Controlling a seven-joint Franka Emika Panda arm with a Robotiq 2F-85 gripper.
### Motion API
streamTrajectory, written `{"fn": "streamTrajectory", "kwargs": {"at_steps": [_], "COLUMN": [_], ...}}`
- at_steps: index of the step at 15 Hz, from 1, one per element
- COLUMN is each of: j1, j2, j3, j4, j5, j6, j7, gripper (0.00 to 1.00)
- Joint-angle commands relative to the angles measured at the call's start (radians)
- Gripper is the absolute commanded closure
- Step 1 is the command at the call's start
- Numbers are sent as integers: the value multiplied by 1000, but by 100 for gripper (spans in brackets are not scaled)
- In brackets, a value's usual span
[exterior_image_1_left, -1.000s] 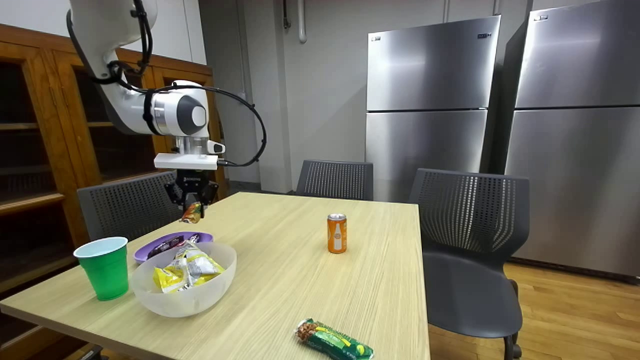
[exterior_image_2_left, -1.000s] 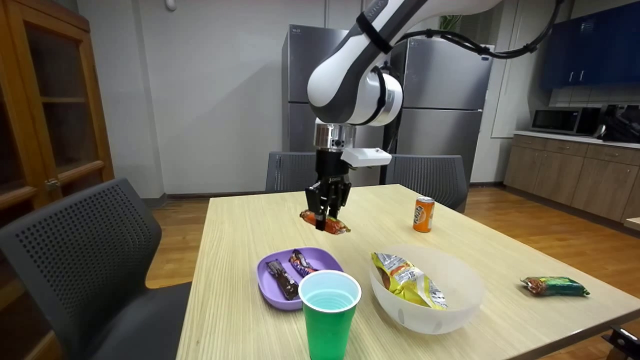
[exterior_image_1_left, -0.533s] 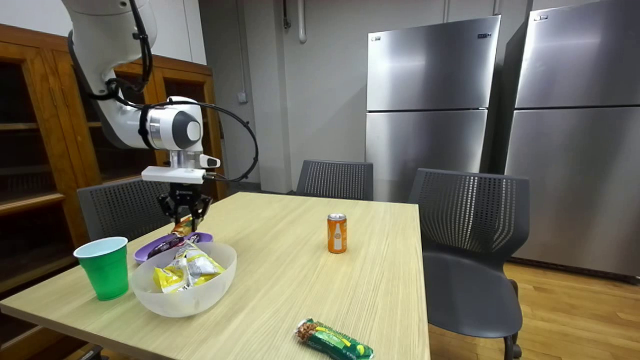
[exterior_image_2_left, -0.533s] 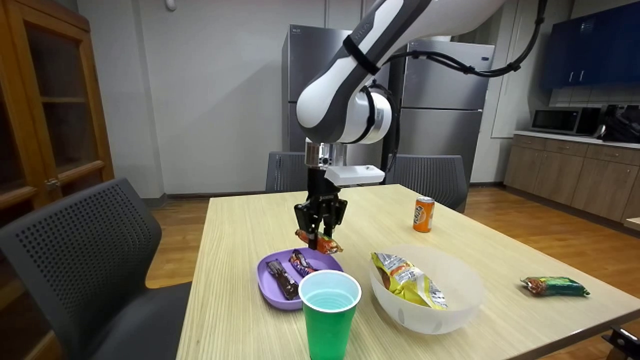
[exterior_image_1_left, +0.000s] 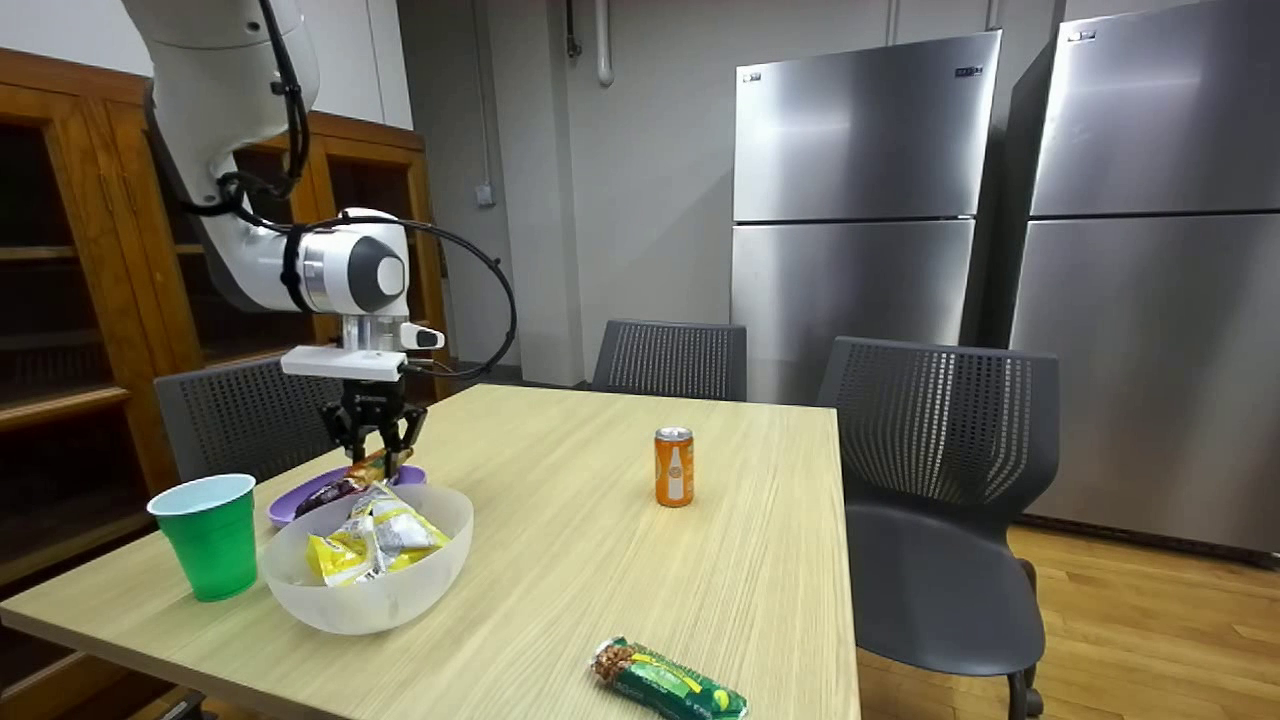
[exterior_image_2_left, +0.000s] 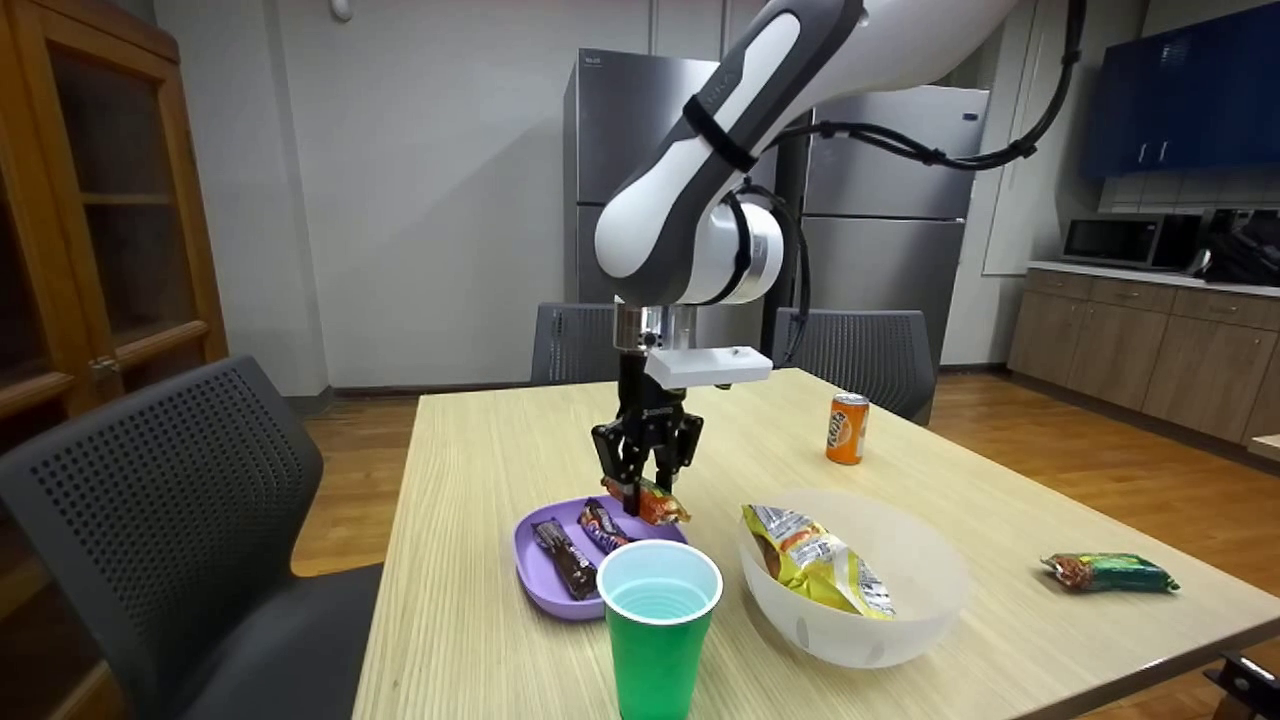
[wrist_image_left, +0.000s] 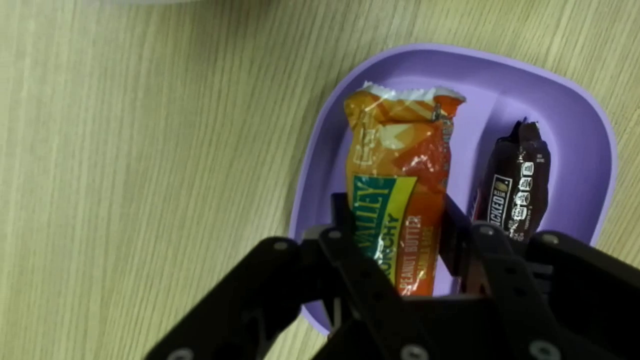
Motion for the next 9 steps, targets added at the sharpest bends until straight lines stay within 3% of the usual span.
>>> {"fn": "streamTrajectory", "kwargs": {"at_steps": [1, 4, 9], "j1": [10, 8, -14], "j2": [-8, -31, -94], "j3": [-9, -8, 3], "j4": [14, -4, -38], "j5": [1, 0, 9], "j6": [-24, -8, -40], "j7": [15, 9, -28], "gripper": [24, 3, 0]}}
